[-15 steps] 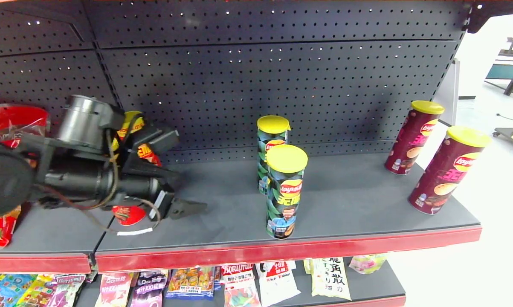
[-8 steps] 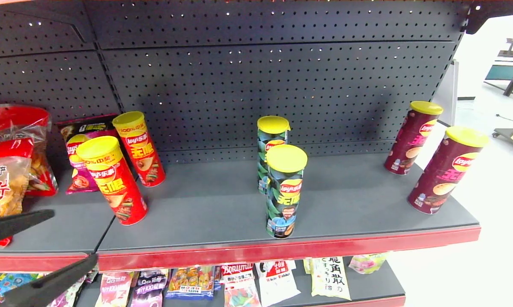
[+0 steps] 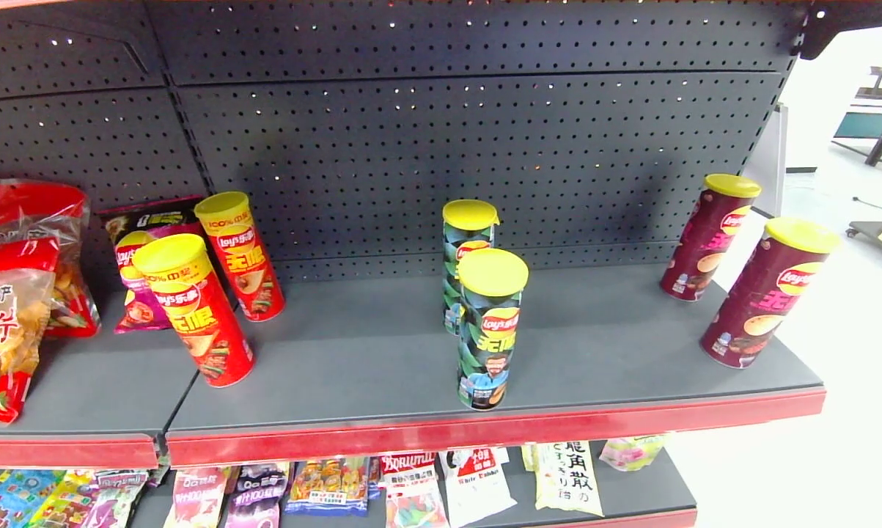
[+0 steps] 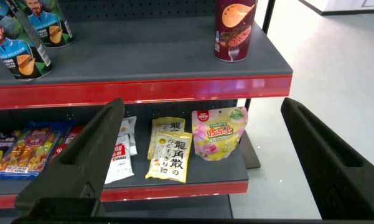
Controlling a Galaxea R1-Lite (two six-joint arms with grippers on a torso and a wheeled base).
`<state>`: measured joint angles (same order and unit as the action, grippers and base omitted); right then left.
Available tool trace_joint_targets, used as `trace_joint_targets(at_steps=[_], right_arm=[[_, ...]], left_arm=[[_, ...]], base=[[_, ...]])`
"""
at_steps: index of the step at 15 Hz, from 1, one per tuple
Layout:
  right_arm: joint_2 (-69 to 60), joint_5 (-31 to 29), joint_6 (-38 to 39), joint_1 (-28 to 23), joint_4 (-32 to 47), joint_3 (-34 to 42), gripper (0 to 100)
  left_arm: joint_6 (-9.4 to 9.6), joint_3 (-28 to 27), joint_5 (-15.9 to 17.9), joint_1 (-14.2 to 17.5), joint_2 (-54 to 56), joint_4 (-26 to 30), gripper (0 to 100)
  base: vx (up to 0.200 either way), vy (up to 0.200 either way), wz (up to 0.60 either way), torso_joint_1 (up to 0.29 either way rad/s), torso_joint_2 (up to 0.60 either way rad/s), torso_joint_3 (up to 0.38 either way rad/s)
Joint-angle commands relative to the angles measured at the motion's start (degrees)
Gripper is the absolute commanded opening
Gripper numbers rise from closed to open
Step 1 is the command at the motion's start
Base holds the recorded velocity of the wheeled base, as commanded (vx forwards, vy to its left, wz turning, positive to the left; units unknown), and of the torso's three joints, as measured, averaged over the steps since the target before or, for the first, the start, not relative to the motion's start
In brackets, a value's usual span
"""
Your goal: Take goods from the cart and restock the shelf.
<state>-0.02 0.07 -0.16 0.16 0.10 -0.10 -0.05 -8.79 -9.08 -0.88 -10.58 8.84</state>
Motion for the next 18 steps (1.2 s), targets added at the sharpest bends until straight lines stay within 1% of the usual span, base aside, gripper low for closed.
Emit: trace_joint_targets(at_steps=[1, 2, 3, 4, 5, 6, 7, 8, 9, 10, 11, 12, 13, 14, 15, 16, 17, 18], right_arm=[[0.02, 0.01, -0.02, 0.02, -0.01, 0.01, 100], [0.02, 0.01, -0.02, 0.02, -0.01, 0.01, 100], [0.02, 0.01, -0.02, 0.02, -0.01, 0.01, 100], [0.02, 0.01, -0.02, 0.02, -0.01, 0.01, 100], [0.02, 0.01, -0.11, 0.02, -0.01, 0.01, 100], [0.02, 0.10, -0.19, 0.02, -0.01, 0.01, 100], [0.02, 0.19, -0.02, 0.02, -0.01, 0.01, 100], [0.02, 0.19, -0.02, 0.02, -0.01, 0.01, 100], [0.02, 0.19, -0.02, 0.02, -0.01, 0.01, 100], [0.02, 0.19, -0.02, 0.02, -0.01, 0.01, 100], [0.02, 0.19, -0.11, 0.02, -0.01, 0.01, 100], [0.02, 0.19, -0.02, 0.02, -0.01, 0.01, 100], [0.02, 0.19, -0.02, 0.02, -0.01, 0.01, 100], [0.02, 0.19, -0.02, 0.02, -0.01, 0.01, 100], [0.02, 0.19, -0.02, 0.02, -0.01, 0.01, 100], [0.02, 0.19, -0.02, 0.02, -0.01, 0.01, 100], [0.02, 0.19, -0.02, 0.02, -0.01, 0.01, 100], [0.02, 0.28, -0.19, 0.02, -0.01, 0.01, 100]], left_arm=[[-2.15, 3.16, -2.26, 3.95, 6.19, 0.30, 100], [-2.94, 3.43, -0.15, 2.72, 7.24, -0.14, 100], [-3.03, 3.52, 5.92, 0.79, 10.58, -0.40, 100], [-2.76, 3.87, 10.49, 0.97, 10.49, -1.02, 100], [-1.97, 4.13, 11.10, 0.97, 10.49, -1.81, 100], [-1.88, 4.22, 11.19, 1.05, 10.49, -1.81, 100], [2.51, 5.10, 16.29, 1.05, 10.58, -3.74, 100], [4.62, 6.15, 23.76, 1.05, 10.58, -5.76, 100], [2.60, 6.24, 24.64, 1.32, 9.00, -6.20, 100], [-1.71, 6.50, 14.36, 2.55, 7.51, -6.82, 100], [-4.43, 6.94, 5.65, 2.46, 7.77, -8.40, 100], [-4.87, 8.00, 0.73, 2.28, 8.03, -9.80, 100], [-4.79, 8.00, -0.23, 1.76, 8.65, -9.45, 100], [-4.79, 8.00, -0.23, 1.76, 8.65, -9.45, 100], [-1.97, 8.17, 2.23, 0.61, 8.91, -9.80, 100], [-1.27, 8.35, 6.62, 0.61, 9.26, -10.33, 100], [0.84, 8.53, 11.72, 0.79, 10.14, -11.30, 100], [1.19, 8.53, 12.86, 0.88, 10.05, -11.21, 100]], base=[[0.000, 0.000, 0.00, 0.000, 0.00, 0.000], [0.000, 0.000, 0.00, 0.000, 0.00, 0.000], [0.000, 0.000, 0.00, 0.000, 0.00, 0.000], [0.000, 0.000, 0.00, 0.000, 0.00, 0.000], [0.000, 0.000, 0.00, 0.000, 0.00, 0.000], [0.000, 0.000, 0.00, 0.000, 0.00, 0.000], [0.000, 0.000, 0.00, 0.000, 0.00, 0.000], [0.000, 0.000, 0.00, 0.000, 0.00, 0.000], [0.000, 0.000, 0.00, 0.000, 0.00, 0.000], [0.000, 0.000, 0.00, 0.000, 0.00, 0.000], [0.000, 0.000, 0.00, 0.000, 0.00, 0.000], [0.000, 0.000, 0.00, 0.000, 0.00, 0.000], [0.000, 0.000, 0.00, 0.000, 0.00, 0.000], [0.000, 0.000, 0.00, 0.000, 0.00, 0.000], [0.000, 0.000, 0.00, 0.000, 0.00, 0.000], [0.000, 0.000, 0.00, 0.000, 0.00, 0.000], [0.000, 0.000, 0.00, 0.000, 0.00, 0.000], [0.000, 0.000, 0.00, 0.000, 0.00, 0.000]])
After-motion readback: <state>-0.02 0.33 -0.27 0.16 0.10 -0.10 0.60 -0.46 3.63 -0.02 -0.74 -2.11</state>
